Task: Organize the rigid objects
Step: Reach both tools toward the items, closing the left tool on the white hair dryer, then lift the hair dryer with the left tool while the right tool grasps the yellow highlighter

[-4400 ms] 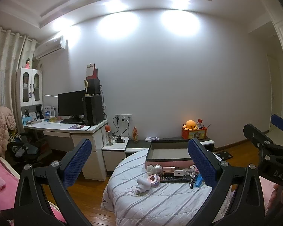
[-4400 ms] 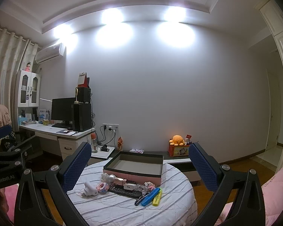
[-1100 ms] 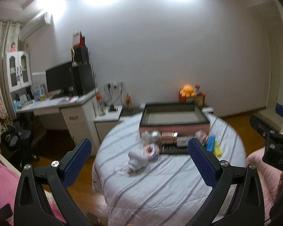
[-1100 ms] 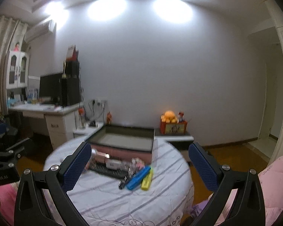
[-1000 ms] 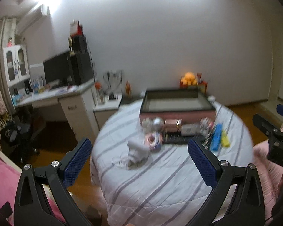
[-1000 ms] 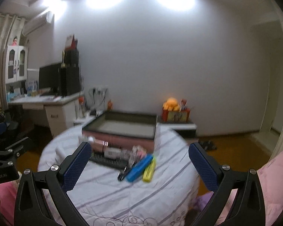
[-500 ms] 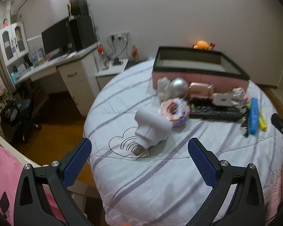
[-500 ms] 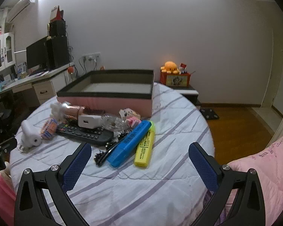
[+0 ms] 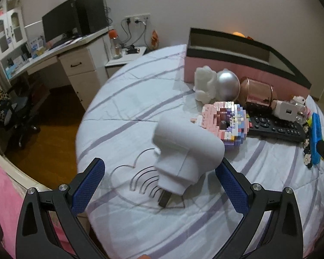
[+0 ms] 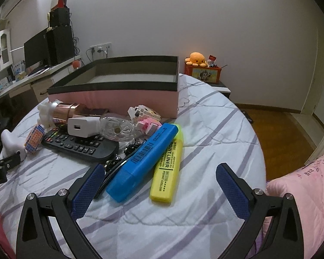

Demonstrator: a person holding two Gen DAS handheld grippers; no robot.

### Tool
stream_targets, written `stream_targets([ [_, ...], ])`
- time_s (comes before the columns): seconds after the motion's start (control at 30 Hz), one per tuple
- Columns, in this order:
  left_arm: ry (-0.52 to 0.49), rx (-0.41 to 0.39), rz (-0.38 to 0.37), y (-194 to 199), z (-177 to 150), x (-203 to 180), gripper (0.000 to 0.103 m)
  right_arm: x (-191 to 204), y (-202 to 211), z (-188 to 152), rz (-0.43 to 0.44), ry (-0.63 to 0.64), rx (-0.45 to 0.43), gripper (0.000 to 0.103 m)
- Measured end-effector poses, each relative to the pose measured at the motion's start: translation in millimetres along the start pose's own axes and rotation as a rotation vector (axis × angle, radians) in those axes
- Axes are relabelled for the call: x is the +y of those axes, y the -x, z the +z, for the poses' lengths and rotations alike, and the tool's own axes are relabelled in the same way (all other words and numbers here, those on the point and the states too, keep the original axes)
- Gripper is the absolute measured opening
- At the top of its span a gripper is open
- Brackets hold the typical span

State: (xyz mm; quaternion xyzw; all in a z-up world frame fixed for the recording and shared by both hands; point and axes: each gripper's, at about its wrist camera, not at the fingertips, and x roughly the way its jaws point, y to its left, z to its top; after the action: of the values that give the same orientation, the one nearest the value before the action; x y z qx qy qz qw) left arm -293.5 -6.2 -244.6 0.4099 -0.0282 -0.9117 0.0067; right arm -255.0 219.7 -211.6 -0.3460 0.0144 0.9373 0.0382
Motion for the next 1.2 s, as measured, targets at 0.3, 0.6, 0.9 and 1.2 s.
stream_targets([
  [0.3, 0.022, 0.004, -0.08, -15, 2, -1, 0.102, -13, -4, 2, 0.005, -0.036, 0.021, 0.103],
  [0.6, 0.025, -0.034, -0.081, -10, -1, 0, 0.093, -26, 2, -3, 0.027, -0.067, 0.039, 0.103],
  [0.9, 0.013, -0.076, -0.076, -8, 0, -1, 0.061, -29, -2, -4, -0.031, -0.013, 0.078, 0.097],
  [1.2, 0.012, -0.078, -0.096, -9, 2, 0, 0.059, -23, -33, 15, -0.005, 0.06, 0.141, 0.064],
])
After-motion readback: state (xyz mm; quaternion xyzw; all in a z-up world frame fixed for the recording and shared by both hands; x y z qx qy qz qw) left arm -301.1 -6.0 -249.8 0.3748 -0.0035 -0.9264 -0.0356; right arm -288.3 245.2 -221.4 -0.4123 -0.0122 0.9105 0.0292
